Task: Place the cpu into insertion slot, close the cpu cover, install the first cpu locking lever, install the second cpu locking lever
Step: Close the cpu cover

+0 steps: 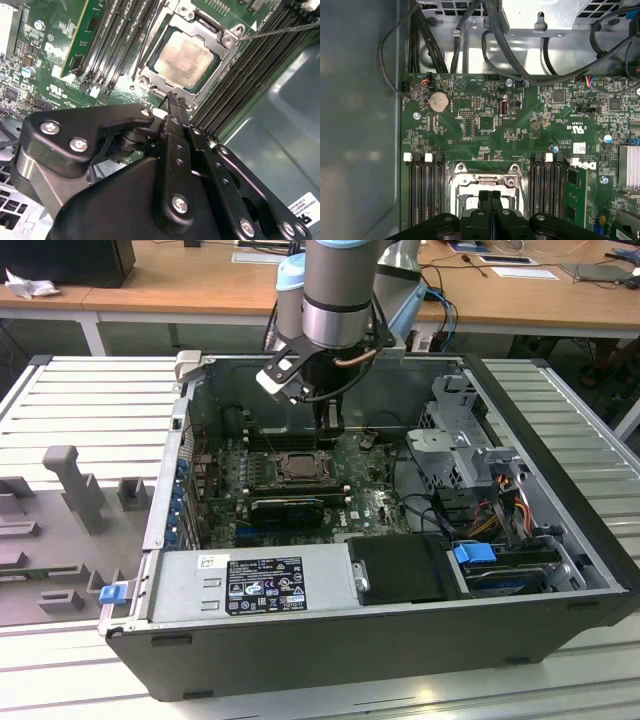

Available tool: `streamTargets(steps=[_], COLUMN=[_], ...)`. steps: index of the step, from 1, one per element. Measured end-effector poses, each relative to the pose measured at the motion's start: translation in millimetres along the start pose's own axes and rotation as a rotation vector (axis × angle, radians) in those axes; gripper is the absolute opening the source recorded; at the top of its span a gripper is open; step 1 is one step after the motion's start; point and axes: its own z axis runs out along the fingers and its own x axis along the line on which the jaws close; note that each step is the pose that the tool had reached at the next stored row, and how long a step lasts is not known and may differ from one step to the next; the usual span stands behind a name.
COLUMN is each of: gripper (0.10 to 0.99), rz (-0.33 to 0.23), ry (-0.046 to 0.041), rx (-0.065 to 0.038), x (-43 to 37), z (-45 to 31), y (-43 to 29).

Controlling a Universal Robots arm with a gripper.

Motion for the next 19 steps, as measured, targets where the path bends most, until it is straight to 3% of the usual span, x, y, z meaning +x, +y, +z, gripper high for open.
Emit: streamTargets(steps=[19], gripper=[0.106], rz=[0.0], ry=[0.0003], rx=[0.0], x=[0.0], z=[0.2], y=[-6.2])
